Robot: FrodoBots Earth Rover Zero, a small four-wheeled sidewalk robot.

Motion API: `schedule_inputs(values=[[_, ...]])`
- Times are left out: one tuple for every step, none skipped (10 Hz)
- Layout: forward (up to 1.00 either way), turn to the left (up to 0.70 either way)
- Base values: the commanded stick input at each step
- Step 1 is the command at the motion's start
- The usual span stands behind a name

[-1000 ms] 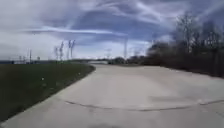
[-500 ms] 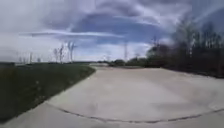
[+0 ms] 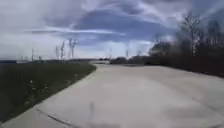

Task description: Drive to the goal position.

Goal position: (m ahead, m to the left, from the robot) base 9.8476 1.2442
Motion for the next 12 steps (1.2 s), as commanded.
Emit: schedule_inputs(values=[[1.00, 0.10], [1.00, 0.03], [1.00, 0.01], [1.00, 0.01], [1.00, 0.01], [1.00, 0.01], [1.00, 0.01], [1.00, 0.01], [1.00, 0.01], [1.00, 0.01], [1.00, 0.01], [1.00, -0.01]])
